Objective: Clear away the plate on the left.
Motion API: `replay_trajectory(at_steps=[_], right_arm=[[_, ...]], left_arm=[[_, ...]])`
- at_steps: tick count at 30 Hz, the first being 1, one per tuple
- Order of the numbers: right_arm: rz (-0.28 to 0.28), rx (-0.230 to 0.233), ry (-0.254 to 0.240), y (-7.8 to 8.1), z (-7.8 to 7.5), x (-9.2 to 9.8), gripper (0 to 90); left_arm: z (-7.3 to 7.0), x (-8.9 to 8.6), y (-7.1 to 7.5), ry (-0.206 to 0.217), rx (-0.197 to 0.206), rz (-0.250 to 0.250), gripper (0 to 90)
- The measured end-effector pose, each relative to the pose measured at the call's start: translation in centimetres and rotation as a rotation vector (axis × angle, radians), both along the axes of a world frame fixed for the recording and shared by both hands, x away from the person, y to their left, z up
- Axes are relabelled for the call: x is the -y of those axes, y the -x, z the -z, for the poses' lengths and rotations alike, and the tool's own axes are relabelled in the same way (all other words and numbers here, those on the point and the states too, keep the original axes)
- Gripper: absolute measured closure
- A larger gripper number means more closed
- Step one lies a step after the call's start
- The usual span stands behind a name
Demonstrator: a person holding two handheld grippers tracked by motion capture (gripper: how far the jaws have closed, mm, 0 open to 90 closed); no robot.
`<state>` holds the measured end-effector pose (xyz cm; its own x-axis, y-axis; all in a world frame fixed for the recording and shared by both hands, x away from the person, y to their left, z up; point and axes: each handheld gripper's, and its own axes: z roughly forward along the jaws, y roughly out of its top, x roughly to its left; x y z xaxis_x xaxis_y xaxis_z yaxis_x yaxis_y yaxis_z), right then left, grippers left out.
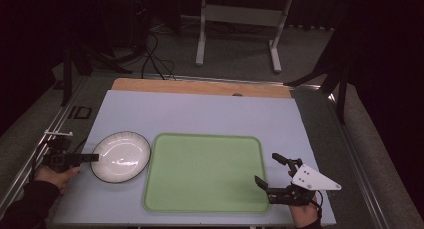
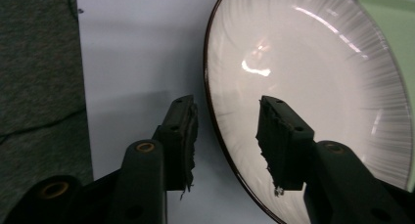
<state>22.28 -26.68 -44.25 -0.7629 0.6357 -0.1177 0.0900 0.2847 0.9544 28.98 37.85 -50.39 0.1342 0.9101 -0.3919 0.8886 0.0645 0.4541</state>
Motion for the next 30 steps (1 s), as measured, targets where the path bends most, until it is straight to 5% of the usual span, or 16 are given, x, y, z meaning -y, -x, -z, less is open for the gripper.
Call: replay_trajectory(at_steps=[11, 15, 21, 30], right_arm=[[0.001, 0.0, 0.004, 0.0, 0.0, -0.1, 13.5], [0.005, 0.0, 0.003, -0.1, 0.1, 0.0, 13.5], [0.007, 0.001, 0.008, -0.1, 0.1, -0.1, 13.5], [0.017, -0.001, 0.004, -0.2, 0.1, 0.1, 13.5]], left_arm=[[0.9, 0.1, -1.0, 0.037, -0.107, 0.01, 77.1], [1.1, -0.5, -1.1, 0.1, -0.133, -0.022, 79.5], [1.4, -0.8, -1.2, 0.173, -0.14, -0.082, 84.0], [1.0, -0.5, -1.5, 0.169, -0.136, -0.103, 85.9]])
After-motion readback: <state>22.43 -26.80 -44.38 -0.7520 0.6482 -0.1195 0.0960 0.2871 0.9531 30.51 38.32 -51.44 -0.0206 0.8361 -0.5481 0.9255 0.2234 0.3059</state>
